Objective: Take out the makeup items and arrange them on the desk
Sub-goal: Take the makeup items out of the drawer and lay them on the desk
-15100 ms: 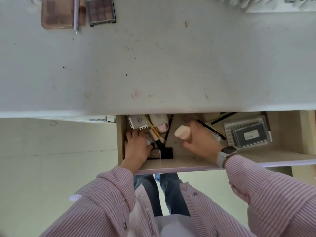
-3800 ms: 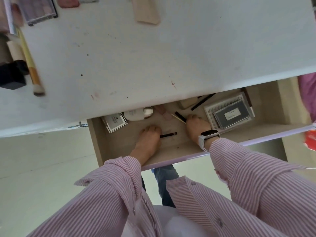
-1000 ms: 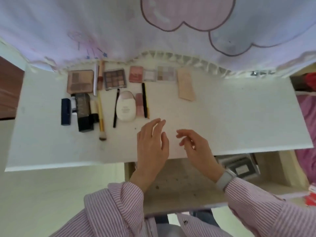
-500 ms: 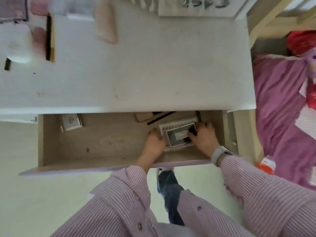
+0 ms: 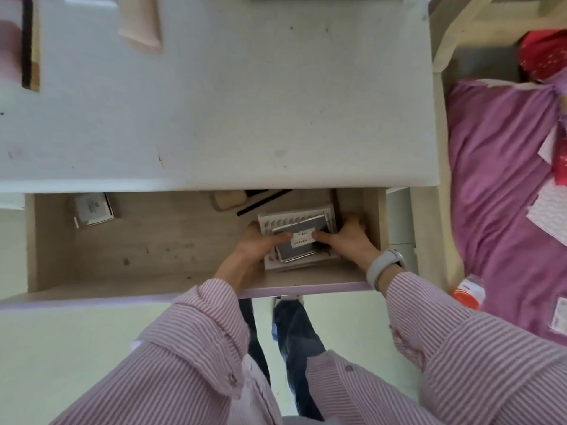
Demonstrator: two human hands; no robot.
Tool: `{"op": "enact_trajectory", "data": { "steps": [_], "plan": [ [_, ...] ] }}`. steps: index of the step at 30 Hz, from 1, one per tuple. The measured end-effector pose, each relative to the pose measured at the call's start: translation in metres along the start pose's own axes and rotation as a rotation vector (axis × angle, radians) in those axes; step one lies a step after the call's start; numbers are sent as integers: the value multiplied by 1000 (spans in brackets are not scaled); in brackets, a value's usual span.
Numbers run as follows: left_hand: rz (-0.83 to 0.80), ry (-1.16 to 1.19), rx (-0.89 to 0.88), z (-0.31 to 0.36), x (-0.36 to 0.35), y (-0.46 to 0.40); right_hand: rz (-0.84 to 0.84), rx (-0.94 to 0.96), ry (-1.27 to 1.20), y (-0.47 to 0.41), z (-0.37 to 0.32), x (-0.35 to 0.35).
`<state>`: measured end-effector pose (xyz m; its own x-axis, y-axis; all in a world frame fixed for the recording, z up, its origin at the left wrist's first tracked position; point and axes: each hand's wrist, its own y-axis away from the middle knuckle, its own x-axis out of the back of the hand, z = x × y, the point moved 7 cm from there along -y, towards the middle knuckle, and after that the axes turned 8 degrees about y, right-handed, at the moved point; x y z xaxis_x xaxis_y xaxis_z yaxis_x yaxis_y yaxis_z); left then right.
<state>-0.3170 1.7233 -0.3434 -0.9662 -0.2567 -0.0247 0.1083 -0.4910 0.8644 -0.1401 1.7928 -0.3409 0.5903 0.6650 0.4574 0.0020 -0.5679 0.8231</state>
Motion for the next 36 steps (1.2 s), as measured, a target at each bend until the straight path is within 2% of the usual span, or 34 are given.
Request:
{"op": "enact_trajectory", "data": {
  "steps": [3,6,11,14,17,19,22,27,33,36],
  "plan": [
    [-63,20,-17,3,4,9,55,-22,-25,-4,-1,4],
    [-9,36,-89,8,19,18,184,9,204,-3,-8,10],
    [137,-6,-179,15,59,32,145,65,599,2,-23,-3],
    [194,-32,-179,16,78,41,145,67,689,8,-27,-6],
    [186,-92,-182,18,94,56,71,192,627,18,-36,-10],
    [126,-134,-214,23,101,67,-15,350,595,32,-46,-15],
    [52,-244,-298,41,112,88,-47,562,485,60,-62,-18],
    [-2,-139,-394,75,143,124,-46,812,281,110,-120,-25],
    [98,264,-463,117,195,141,18,819,36,137,-206,-35],
    [247,232,-549,152,211,125,71,728,-44,125,-247,-43]
  ]
}}
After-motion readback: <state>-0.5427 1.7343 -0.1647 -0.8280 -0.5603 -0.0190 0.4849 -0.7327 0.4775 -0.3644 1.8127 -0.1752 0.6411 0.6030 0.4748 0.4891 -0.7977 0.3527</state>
